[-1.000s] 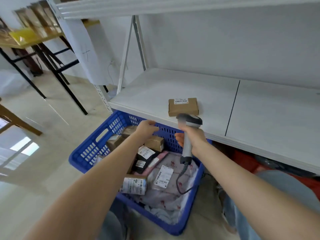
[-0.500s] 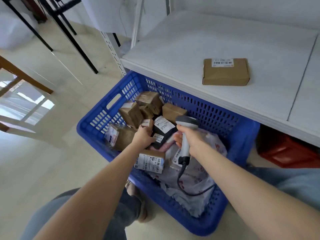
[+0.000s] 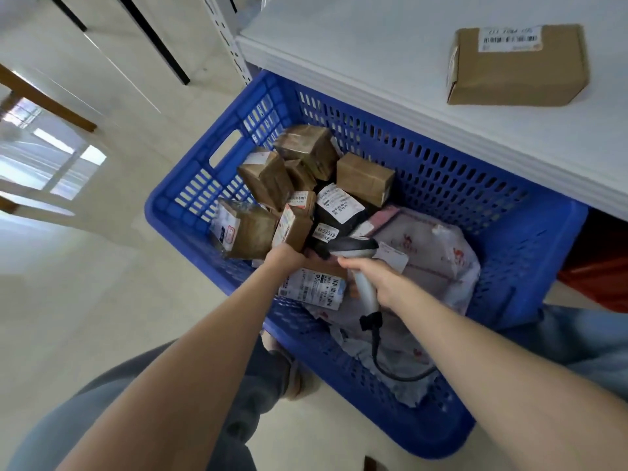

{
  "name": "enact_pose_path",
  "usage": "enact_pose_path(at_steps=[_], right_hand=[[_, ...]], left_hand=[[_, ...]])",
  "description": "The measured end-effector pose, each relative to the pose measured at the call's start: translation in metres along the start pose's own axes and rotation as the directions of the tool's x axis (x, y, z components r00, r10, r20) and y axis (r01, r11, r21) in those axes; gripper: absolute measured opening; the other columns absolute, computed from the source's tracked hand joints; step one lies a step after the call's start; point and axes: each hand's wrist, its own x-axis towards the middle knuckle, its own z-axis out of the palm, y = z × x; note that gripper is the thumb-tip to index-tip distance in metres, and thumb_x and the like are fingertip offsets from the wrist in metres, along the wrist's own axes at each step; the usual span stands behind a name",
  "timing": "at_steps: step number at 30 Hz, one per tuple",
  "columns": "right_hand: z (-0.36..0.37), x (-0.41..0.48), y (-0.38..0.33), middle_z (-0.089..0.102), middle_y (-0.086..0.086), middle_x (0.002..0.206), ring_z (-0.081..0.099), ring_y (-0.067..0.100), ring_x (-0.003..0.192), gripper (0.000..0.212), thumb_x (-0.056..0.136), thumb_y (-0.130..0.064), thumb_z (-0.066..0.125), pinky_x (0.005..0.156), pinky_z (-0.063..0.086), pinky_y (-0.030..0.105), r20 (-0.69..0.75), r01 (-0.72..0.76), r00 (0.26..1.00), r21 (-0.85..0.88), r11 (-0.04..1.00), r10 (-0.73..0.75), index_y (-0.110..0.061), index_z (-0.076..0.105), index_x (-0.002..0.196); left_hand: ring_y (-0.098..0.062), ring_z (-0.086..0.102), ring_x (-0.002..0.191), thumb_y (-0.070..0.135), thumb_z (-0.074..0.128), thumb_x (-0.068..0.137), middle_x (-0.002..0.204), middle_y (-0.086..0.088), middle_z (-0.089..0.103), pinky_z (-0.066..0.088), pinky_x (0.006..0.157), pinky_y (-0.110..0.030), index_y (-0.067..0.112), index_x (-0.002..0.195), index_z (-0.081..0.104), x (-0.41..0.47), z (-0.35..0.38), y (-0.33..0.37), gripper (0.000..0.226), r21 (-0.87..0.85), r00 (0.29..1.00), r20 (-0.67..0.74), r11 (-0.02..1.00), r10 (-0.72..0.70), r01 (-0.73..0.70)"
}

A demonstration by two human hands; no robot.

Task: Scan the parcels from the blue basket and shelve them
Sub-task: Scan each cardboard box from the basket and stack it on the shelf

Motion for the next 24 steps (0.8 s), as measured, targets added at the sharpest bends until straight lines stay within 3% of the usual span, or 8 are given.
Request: enact_pose_path(at_steps=[3,6,9,11,14,18,20,24], right_hand=[[-0.007,-0.018,-0.014,0.067,0.009,0.114,0.061,0.021,0.087,0.067,0.065,-0.036,0.084,0.070,0.048,0.029,-0.007,0.082,0.997,0.018,0.996,-0.082,-0.007,0.062,0.121],[-0.023,-0.052,-0.045,0.070,0.006,0.104,0.065,0.021,0.088,0.041,0.076,-0.033,0.079,0.071,0.050,0.029,-0.049,0.193,0.981,0.092,0.977,-0.189,-0.009,0.068,0.107],[-0.040,-0.094,-0.077,0.067,0.008,0.082,0.065,0.021,0.063,0.022,0.082,-0.024,0.075,0.062,0.053,0.033,-0.084,0.322,0.947,0.209,0.923,-0.311,-0.007,0.065,0.092],[-0.052,-0.120,-0.093,0.065,0.009,0.080,0.065,0.025,0.070,0.020,0.082,-0.021,0.075,0.069,0.057,0.041,-0.126,0.386,0.922,0.242,0.890,-0.366,-0.007,0.064,0.090],[-0.071,-0.152,-0.106,0.067,0.012,0.083,0.066,0.032,0.088,0.022,0.080,-0.024,0.076,0.088,0.054,0.051,-0.166,0.419,0.907,0.244,0.875,-0.388,-0.007,0.063,0.081],[-0.090,-0.170,-0.107,0.066,0.013,0.095,0.066,0.034,0.096,0.021,0.083,-0.023,0.073,0.081,0.056,0.047,-0.176,0.436,0.900,0.311,0.845,-0.400,-0.006,0.062,0.090],[-0.093,-0.172,-0.106,0.067,0.014,0.094,0.068,0.033,0.091,0.020,0.085,-0.021,0.071,0.075,0.057,0.044,-0.162,0.438,0.899,0.336,0.834,-0.407,-0.005,0.062,0.092],[-0.093,-0.173,-0.106,0.070,0.011,0.092,0.069,0.029,0.084,0.018,0.085,-0.019,0.071,0.071,0.057,0.039,-0.134,0.438,0.898,0.344,0.830,-0.418,-0.006,0.064,0.096]], left_hand=[[-0.030,0.059,0.104,0.022,0.062,0.089,0.108,-0.016,0.062,0.049,0.084,-0.037,0.001,0.111,0.058,-0.020,-0.013,0.018,0.031,-0.049,0.999,-0.036,0.998,0.031,-0.033],[-0.026,0.057,0.086,0.012,0.060,0.087,0.094,-0.014,0.059,0.048,0.071,-0.034,0.003,0.087,0.056,-0.042,-0.033,0.042,0.009,-0.159,0.993,-0.102,0.984,0.061,-0.077],[-0.026,0.060,0.089,0.005,0.063,0.086,0.105,-0.016,0.062,0.053,0.077,-0.036,-0.003,0.114,0.059,-0.070,-0.051,0.063,0.030,-0.314,0.985,-0.119,0.937,0.122,-0.154],[-0.024,0.061,0.088,0.003,0.064,0.086,0.103,-0.014,0.062,0.054,0.076,-0.034,-0.001,0.122,0.056,-0.090,-0.058,0.075,0.037,-0.434,0.980,-0.100,0.879,0.173,-0.199],[-0.014,0.056,0.077,0.009,0.068,0.086,0.102,-0.007,0.061,0.043,0.056,-0.021,0.012,0.115,0.055,-0.113,-0.059,0.086,0.033,-0.527,0.958,-0.105,0.803,0.265,-0.280],[-0.016,0.064,0.096,0.026,0.072,0.084,0.110,-0.005,0.067,0.051,0.072,-0.029,0.008,0.127,0.056,-0.125,-0.051,0.097,0.049,-0.635,0.933,-0.128,0.695,0.336,-0.338],[-0.014,0.065,0.089,0.023,0.068,0.087,0.106,-0.005,0.069,0.053,0.071,-0.030,0.011,0.126,0.057,-0.130,-0.050,0.100,0.042,-0.689,0.917,-0.116,0.634,0.382,-0.352],[-0.020,0.065,0.094,0.010,0.067,0.087,0.116,-0.010,0.065,0.055,0.076,-0.033,0.016,0.136,0.048,-0.129,-0.059,0.099,0.053,-0.678,0.885,-0.070,0.629,0.460,-0.381]])
